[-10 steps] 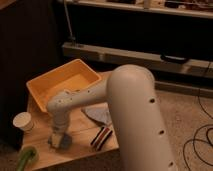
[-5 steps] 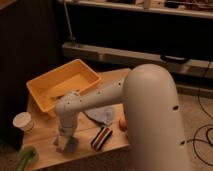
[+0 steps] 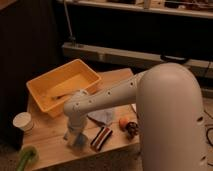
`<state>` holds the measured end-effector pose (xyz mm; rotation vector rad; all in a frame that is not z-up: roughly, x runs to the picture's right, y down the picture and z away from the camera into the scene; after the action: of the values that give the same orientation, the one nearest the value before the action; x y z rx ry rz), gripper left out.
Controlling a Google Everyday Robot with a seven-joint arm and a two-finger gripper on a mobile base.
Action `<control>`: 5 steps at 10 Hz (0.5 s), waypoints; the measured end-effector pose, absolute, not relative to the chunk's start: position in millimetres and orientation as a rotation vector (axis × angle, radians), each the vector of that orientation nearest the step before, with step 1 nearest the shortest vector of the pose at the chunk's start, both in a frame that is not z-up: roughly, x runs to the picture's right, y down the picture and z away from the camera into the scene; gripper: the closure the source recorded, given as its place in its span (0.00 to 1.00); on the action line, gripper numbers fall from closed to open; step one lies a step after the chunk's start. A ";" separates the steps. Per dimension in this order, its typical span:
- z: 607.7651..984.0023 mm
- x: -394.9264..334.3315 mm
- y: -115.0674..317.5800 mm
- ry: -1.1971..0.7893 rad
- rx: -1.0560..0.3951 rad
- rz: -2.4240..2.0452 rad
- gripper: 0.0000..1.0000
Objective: Wipe table surface with sponge
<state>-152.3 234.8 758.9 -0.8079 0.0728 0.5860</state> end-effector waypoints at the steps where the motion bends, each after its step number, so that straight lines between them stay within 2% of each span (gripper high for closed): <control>1: 762.5 -145.7 231.5 0.082 -0.794 0.602 0.94; 5: 788.7 -126.1 210.7 0.102 -0.743 0.647 0.94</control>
<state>-126.1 210.7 788.7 -0.7432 0.1018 0.6467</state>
